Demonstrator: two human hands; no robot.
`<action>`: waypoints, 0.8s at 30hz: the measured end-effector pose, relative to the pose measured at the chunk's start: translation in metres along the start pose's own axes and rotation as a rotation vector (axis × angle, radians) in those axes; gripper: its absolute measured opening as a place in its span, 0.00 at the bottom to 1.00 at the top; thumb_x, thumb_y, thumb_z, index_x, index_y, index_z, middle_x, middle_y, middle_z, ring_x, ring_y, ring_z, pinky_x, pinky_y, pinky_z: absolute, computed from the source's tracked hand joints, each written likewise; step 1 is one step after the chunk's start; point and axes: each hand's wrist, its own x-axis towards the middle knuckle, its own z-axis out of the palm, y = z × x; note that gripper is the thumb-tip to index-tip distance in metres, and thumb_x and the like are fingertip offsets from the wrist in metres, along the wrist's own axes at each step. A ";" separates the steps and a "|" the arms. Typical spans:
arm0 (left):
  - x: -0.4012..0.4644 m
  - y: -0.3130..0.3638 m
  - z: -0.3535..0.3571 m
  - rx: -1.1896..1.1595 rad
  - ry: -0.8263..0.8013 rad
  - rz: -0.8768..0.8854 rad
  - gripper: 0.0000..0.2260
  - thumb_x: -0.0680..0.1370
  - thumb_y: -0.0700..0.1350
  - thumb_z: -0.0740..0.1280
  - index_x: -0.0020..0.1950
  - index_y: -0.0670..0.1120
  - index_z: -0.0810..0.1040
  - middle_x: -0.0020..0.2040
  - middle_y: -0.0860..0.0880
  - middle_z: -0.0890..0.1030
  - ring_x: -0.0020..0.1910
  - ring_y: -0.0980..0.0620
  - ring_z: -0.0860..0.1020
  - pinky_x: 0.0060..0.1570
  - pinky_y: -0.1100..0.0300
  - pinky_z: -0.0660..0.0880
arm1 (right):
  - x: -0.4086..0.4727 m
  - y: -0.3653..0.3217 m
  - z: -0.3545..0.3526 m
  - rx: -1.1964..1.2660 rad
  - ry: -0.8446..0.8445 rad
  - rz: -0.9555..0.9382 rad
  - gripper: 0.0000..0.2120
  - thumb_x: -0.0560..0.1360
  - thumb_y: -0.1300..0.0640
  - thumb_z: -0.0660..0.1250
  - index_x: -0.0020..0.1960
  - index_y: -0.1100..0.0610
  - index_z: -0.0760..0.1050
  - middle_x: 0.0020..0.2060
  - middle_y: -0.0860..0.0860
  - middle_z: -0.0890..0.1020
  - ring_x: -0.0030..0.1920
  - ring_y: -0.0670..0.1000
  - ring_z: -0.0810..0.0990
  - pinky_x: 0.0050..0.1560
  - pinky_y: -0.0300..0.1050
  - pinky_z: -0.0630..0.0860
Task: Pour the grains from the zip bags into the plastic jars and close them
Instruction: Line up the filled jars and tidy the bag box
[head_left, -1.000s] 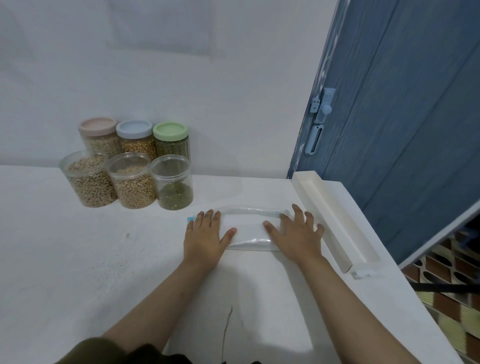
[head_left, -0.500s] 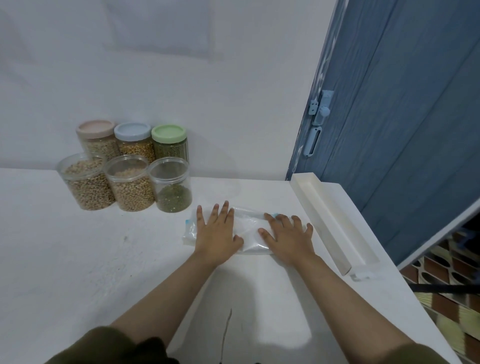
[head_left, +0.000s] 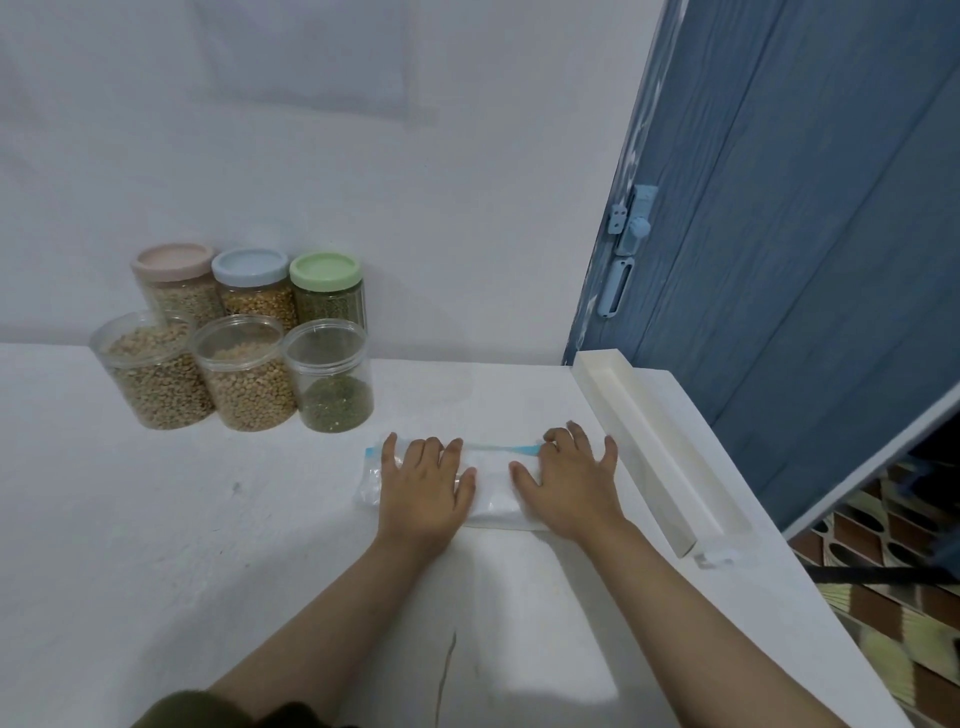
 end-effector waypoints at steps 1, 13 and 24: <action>0.000 0.000 0.001 0.006 0.027 0.013 0.21 0.78 0.53 0.55 0.56 0.44 0.82 0.44 0.47 0.80 0.46 0.46 0.79 0.68 0.42 0.60 | 0.001 -0.002 0.000 -0.007 0.020 -0.017 0.26 0.81 0.40 0.49 0.68 0.55 0.70 0.69 0.49 0.70 0.74 0.51 0.61 0.74 0.61 0.42; 0.005 -0.006 -0.001 -0.040 0.118 -0.091 0.18 0.80 0.52 0.56 0.41 0.46 0.81 0.36 0.49 0.76 0.38 0.45 0.76 0.52 0.49 0.67 | 0.007 -0.010 0.011 0.063 0.052 -0.031 0.25 0.82 0.40 0.47 0.55 0.53 0.78 0.51 0.47 0.78 0.57 0.50 0.75 0.64 0.52 0.60; -0.010 -0.009 -0.010 -0.038 -0.023 -0.165 0.19 0.78 0.55 0.55 0.55 0.51 0.84 0.55 0.46 0.83 0.49 0.44 0.80 0.53 0.49 0.62 | 0.001 -0.009 0.007 0.065 0.019 0.122 0.27 0.78 0.30 0.47 0.60 0.47 0.73 0.50 0.46 0.79 0.55 0.51 0.74 0.59 0.51 0.61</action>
